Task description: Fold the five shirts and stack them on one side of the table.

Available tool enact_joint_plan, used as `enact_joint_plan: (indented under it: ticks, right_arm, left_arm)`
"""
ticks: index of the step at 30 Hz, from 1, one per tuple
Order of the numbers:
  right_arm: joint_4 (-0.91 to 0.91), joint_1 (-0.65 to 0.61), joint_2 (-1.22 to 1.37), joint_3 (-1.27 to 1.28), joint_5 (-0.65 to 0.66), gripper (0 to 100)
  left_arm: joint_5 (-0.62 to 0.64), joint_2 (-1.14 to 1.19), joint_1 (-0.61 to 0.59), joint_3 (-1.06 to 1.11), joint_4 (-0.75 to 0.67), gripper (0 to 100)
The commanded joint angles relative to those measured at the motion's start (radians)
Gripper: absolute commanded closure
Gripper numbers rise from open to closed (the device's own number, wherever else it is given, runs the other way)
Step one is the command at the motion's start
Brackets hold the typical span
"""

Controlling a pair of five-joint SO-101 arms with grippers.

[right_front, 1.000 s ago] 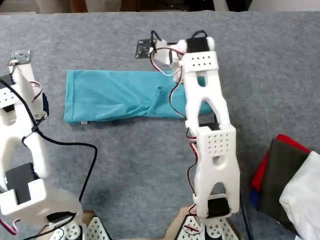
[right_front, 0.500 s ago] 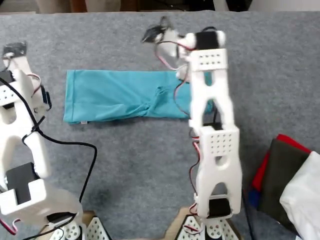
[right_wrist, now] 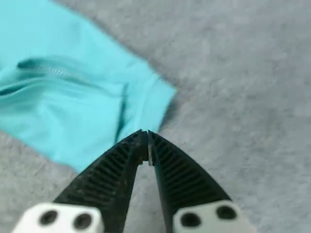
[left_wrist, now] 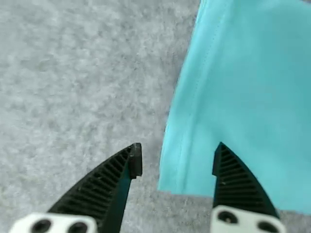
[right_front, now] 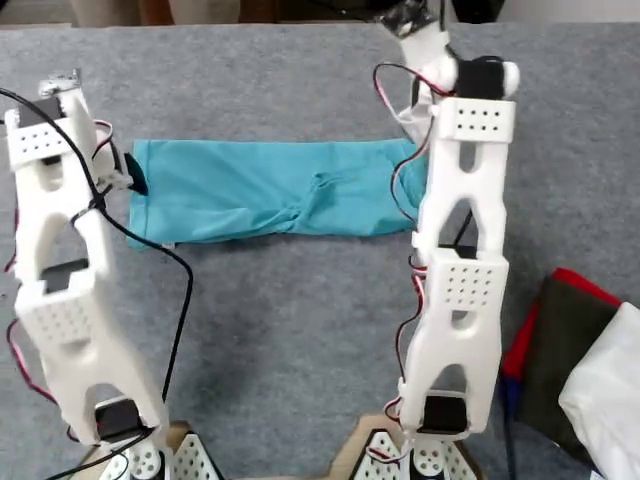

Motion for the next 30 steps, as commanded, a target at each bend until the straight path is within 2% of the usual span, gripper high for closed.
enact_joint_plan:
  ticks: [1, 5, 11, 14, 20, 26, 30]
  right_arm:
    - [-0.046, 0.051, -0.002, -0.108, -0.005, 99.3]
    - [-0.083, 0.108, -0.004, -0.150, -0.003, 99.3]
    - [-0.083, 0.188, -0.007, -0.222, -0.003, 99.3]
    - [-0.081, 0.223, -0.007, -0.263, -0.003, 99.3]
    - [-0.081, 0.275, -0.007, -0.294, -0.003, 99.3]
    - [-0.081, 0.277, -0.007, -0.294, 0.026, 99.2]
    - [-0.081, 0.285, -0.007, -0.294, 0.026, 99.2]
  left_arm:
    - [0.005, 0.111, 0.009, -0.281, 0.057, 77]
    - [-0.068, 0.246, 0.009, -0.454, 0.118, 77]
    - [-0.069, 0.398, 0.011, -0.562, 0.144, 77]
    - [-0.071, 0.447, 0.020, -0.611, 0.144, 82]
    - [-0.075, 0.524, 0.060, -0.661, 0.144, 91]
    - [-0.075, 0.585, 0.092, -0.661, 0.143, 98]
    - [-0.075, 0.596, 0.092, -0.661, 0.143, 98]
